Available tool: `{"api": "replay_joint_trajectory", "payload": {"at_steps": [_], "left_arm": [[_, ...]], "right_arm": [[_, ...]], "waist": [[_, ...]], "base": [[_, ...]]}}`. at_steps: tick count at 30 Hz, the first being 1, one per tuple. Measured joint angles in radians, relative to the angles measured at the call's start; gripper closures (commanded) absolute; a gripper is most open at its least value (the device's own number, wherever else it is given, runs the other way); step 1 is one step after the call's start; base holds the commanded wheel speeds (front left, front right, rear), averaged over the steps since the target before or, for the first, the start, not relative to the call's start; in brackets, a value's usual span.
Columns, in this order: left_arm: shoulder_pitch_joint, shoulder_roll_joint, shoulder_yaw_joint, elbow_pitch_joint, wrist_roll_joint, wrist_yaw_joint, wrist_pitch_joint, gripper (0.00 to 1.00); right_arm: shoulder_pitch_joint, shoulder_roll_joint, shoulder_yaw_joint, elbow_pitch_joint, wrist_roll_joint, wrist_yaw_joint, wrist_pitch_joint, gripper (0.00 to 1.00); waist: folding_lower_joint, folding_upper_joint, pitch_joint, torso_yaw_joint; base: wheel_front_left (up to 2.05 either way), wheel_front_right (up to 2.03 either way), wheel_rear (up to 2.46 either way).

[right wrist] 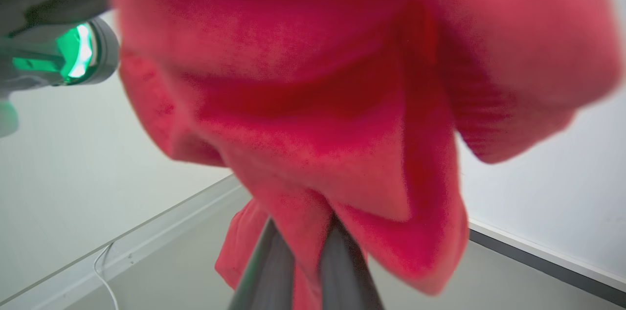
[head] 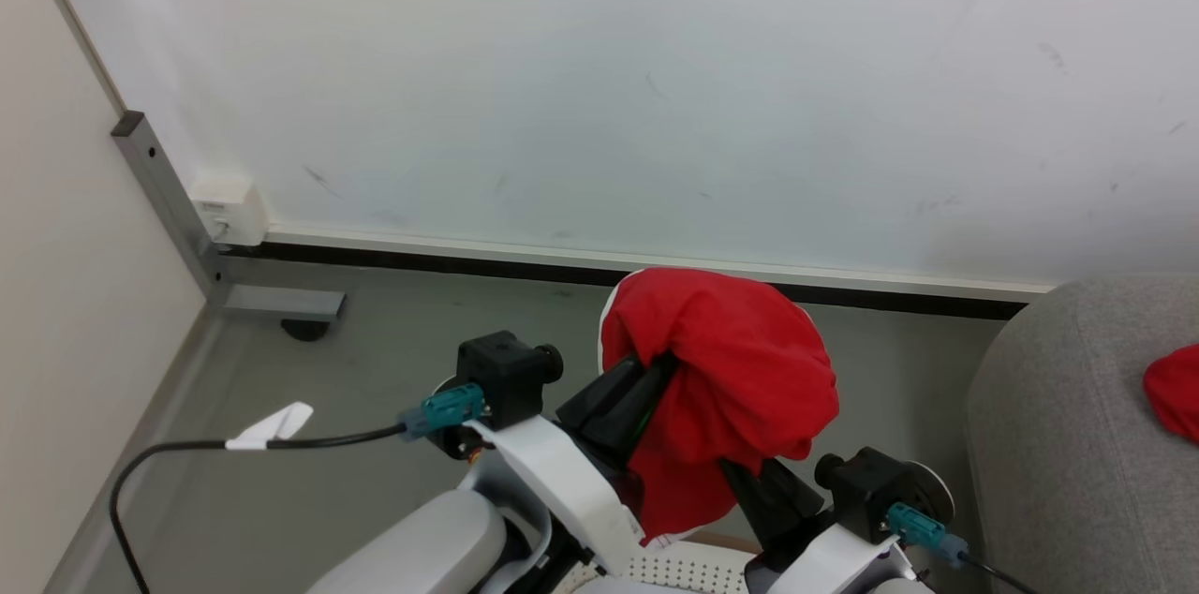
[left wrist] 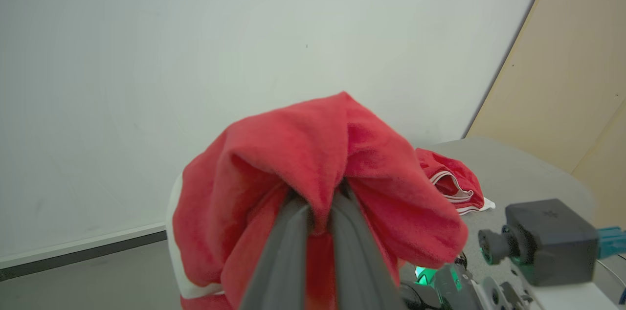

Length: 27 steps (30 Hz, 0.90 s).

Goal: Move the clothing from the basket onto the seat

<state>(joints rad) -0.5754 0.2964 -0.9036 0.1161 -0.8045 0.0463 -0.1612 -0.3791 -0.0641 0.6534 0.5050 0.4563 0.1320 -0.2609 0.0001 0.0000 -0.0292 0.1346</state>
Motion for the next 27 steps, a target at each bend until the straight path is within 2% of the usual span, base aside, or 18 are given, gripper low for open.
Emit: {"api": "replay_joint_trajectory", "payload": {"at_steps": [4, 5, 7, 8, 9, 18, 27], "left_arm": [[0.002, 0.004, 0.003, 0.008, -0.004, 0.007, -0.007, 1.0], [0.004, 0.005, 0.003, 0.011, -0.005, 0.008, -0.006, 0.93], [0.01, 0.006, 0.002, 0.014, -0.007, 0.012, -0.006, 0.56], [0.011, 0.007, 0.0, 0.015, -0.007, 0.013, -0.006, 0.22], [0.012, 0.009, -0.001, 0.016, -0.007, 0.013, -0.006, 0.0], [0.017, 0.018, -0.011, 0.0, -0.005, 0.004, -0.017, 0.0], [0.02, 0.034, -0.017, -0.027, 0.025, -0.003, -0.044, 0.0]], "right_arm": [[0.024, -0.007, -0.03, -0.038, -0.011, 0.0, 0.0, 1.0], [0.028, -0.009, -0.04, -0.048, -0.018, 0.0, 0.0, 1.0], [0.035, -0.011, -0.056, -0.065, -0.025, 0.0, 0.0, 1.0], [0.037, -0.013, -0.065, -0.076, -0.028, 0.0, 0.0, 1.0], [0.039, -0.015, -0.076, -0.085, -0.034, 0.0, 0.0, 1.0], [0.059, -0.035, -0.161, -0.133, -0.073, 0.0, 0.0, 1.0], [0.065, -0.069, -0.26, -0.179, -0.107, 0.0, 0.0, 1.0]], "waist": [[0.0, 0.0, 0.001, -0.007], [0.0, 0.0, 0.001, -0.01], [0.0, 0.0, 0.003, -0.019], [0.0, 0.0, 0.004, -0.024], [0.0, 0.0, 0.005, -0.03], [0.0, 0.0, 0.017, -0.103], [0.0, 0.0, 0.043, -0.225]], "base": [[0.0, 0.0, 0.0], [0.0, 0.0, 0.0], [0.0, 0.0, 0.0], [0.0, 0.0, 0.0], [0.0, 0.0, 0.0], [0.0, 0.0, 0.0], [0.0, 0.0, 0.0]]}}
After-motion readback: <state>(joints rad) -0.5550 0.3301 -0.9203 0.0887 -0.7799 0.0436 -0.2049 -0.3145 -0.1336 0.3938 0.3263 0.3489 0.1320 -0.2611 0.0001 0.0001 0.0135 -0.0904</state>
